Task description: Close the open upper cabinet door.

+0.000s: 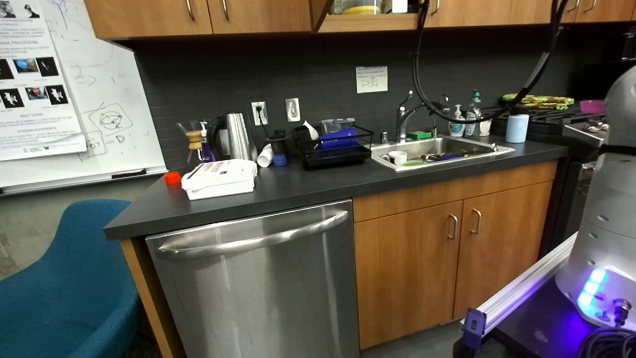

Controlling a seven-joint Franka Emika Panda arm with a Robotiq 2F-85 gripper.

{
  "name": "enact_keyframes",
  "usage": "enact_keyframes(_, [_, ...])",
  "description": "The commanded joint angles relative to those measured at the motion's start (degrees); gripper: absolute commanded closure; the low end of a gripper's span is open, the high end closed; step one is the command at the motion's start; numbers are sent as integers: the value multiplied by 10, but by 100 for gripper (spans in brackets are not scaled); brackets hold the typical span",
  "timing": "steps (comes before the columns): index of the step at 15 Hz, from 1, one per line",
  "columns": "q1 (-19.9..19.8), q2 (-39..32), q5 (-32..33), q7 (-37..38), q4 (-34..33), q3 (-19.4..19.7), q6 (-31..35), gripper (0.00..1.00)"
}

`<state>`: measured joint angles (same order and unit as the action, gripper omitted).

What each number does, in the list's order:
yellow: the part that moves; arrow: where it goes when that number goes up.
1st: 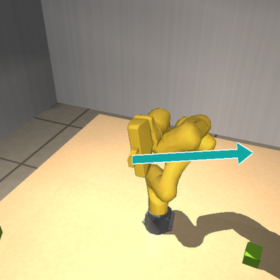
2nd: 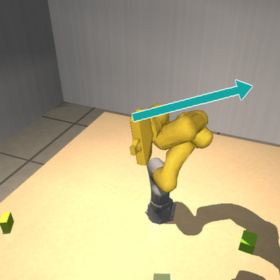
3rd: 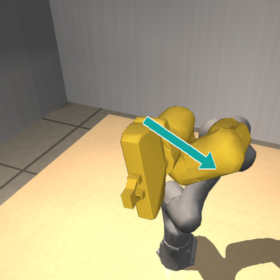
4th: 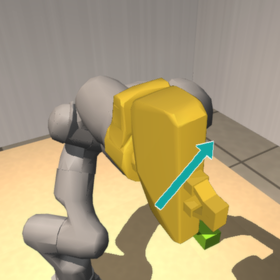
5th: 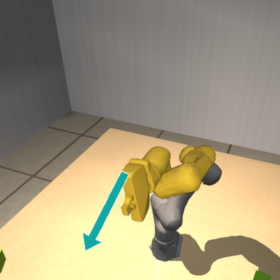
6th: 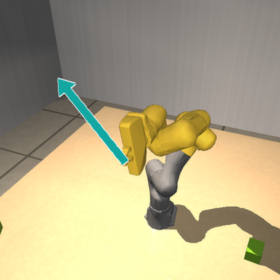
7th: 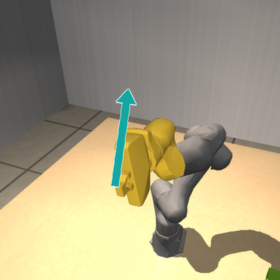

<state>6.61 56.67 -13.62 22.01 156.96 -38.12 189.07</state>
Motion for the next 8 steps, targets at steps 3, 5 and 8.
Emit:
enact_keyframes(3, [-88, -59, 4, -3, -64, -51, 37, 0])
enact_keyframes(5, [-130, -67, -1, -2, -83, -75, 42, 0])
enact_keyframes(8, [-202, -72, -11, 2, -113, -114, 38, 0])
